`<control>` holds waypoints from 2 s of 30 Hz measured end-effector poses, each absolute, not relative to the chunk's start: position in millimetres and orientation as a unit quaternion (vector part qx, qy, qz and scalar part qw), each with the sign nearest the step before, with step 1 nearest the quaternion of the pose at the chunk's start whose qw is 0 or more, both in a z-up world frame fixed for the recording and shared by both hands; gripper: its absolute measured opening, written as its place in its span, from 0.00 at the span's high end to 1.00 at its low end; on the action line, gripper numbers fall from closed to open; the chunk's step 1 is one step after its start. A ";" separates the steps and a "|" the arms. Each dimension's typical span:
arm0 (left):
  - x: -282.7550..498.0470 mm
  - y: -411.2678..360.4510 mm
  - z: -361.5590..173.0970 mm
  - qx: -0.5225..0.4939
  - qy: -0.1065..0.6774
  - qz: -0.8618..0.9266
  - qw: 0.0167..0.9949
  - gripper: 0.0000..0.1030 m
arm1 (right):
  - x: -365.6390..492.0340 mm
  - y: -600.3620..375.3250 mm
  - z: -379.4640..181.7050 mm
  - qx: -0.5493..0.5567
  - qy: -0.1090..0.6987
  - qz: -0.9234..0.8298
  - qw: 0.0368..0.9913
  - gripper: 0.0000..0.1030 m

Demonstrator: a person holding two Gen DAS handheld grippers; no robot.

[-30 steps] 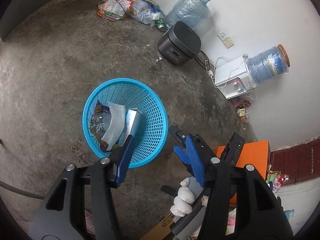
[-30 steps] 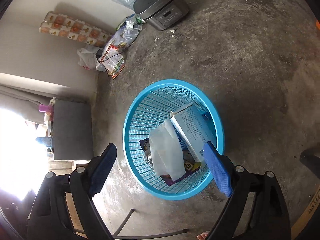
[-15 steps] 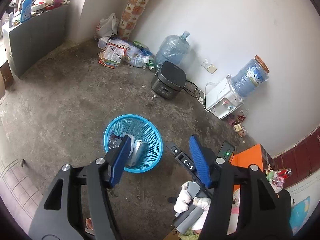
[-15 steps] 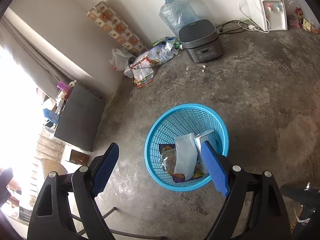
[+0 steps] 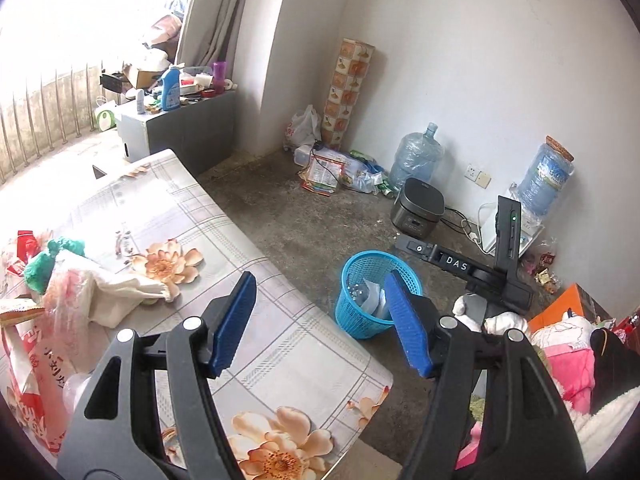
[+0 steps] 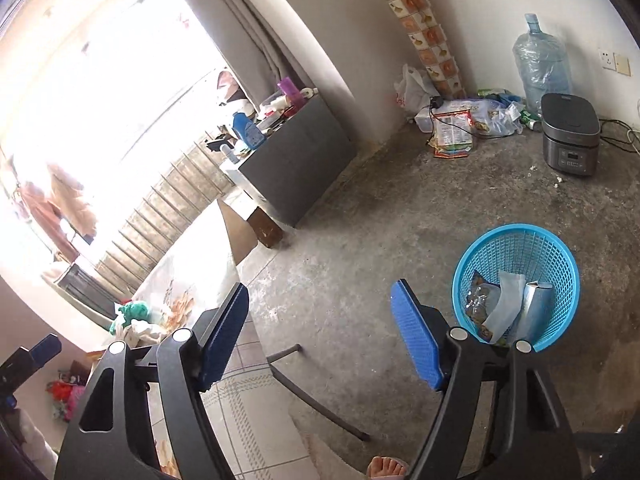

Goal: Collect trash
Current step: 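Move both tools back over the table toward the clear plastic cup, then grasp the clear plastic cup rim with the left tool while the right tool grasps the plastic bag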

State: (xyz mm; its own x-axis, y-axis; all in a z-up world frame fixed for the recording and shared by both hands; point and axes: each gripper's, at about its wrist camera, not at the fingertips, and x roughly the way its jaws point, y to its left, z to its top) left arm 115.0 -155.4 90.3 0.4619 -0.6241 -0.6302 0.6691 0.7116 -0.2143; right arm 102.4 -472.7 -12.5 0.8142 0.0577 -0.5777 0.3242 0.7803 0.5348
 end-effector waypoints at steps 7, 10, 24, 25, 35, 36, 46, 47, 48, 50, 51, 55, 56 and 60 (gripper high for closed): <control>104.0 -36.2 75.6 0.002 0.343 -0.297 0.891 0.39 | 129.2 -379.1 9.4 0.288 0.332 0.043 0.897 0.39; 99.1 -4.7 63.0 0.000 0.342 -0.263 0.902 0.39 | 143.4 -342.0 12.2 0.276 0.349 0.086 0.891 0.45; 118.0 15.7 -3.6 0.016 0.358 -0.178 0.917 0.69 | 193.5 -252.3 -2.5 0.292 0.424 0.176 0.839 0.60; 118.7 13.1 -6.2 0.024 0.358 -0.173 0.917 0.75 | 195.6 -251.1 -3.0 0.292 0.426 0.178 0.838 0.60; 121.7 17.9 -8.9 0.053 0.341 -0.130 0.929 0.97 | 218.6 -237.5 -4.5 0.324 0.436 0.213 0.812 0.60; 121.3 20.5 -6.1 0.051 0.337 -0.125 0.932 0.97 | 220.9 -236.5 -3.8 0.327 0.434 0.219 0.810 0.60; 134.7 41.6 3.7 0.036 0.327 -0.071 0.942 0.97 | 265.3 -216.0 -28.2 0.385 0.440 0.265 0.767 0.60; 135.7 42.3 3.2 0.034 0.328 -0.069 0.942 0.97 | 269.3 -212.5 -32.4 0.386 0.444 0.265 0.764 0.60; 135.8 43.0 2.8 0.032 0.329 -0.068 0.941 0.97 | 273.0 -209.0 -36.4 0.384 0.448 0.264 0.763 0.60; 137.5 42.0 0.7 0.031 0.331 -0.065 0.941 0.97 | 279.4 -201.7 -44.0 0.380 0.455 0.261 0.762 0.60; 137.8 41.9 0.0 0.031 0.332 -0.064 0.941 0.97 | 281.8 -198.5 -46.6 0.378 0.457 0.259 0.762 0.60; 141.3 42.8 -1.9 0.028 0.336 -0.062 0.940 0.97 | 291.5 -187.6 -51.1 0.368 0.460 0.254 0.767 0.60; 142.1 43.1 -1.9 0.028 0.336 -0.061 0.940 0.97 | 293.2 -186.2 -51.8 0.363 0.459 0.249 0.771 0.60; 142.3 44.1 -1.4 0.026 0.336 -0.058 0.940 0.97 | 298.9 -182.5 -56.1 0.358 0.459 0.238 0.778 0.74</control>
State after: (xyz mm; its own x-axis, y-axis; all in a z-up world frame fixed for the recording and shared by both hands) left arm 142.3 44.1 -1.4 0.7668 -0.0920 -0.6353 0.1275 0.9918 0.0102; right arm 298.9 -182.5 -56.1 0.4658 0.6981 -0.5438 -0.0409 0.6308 0.7748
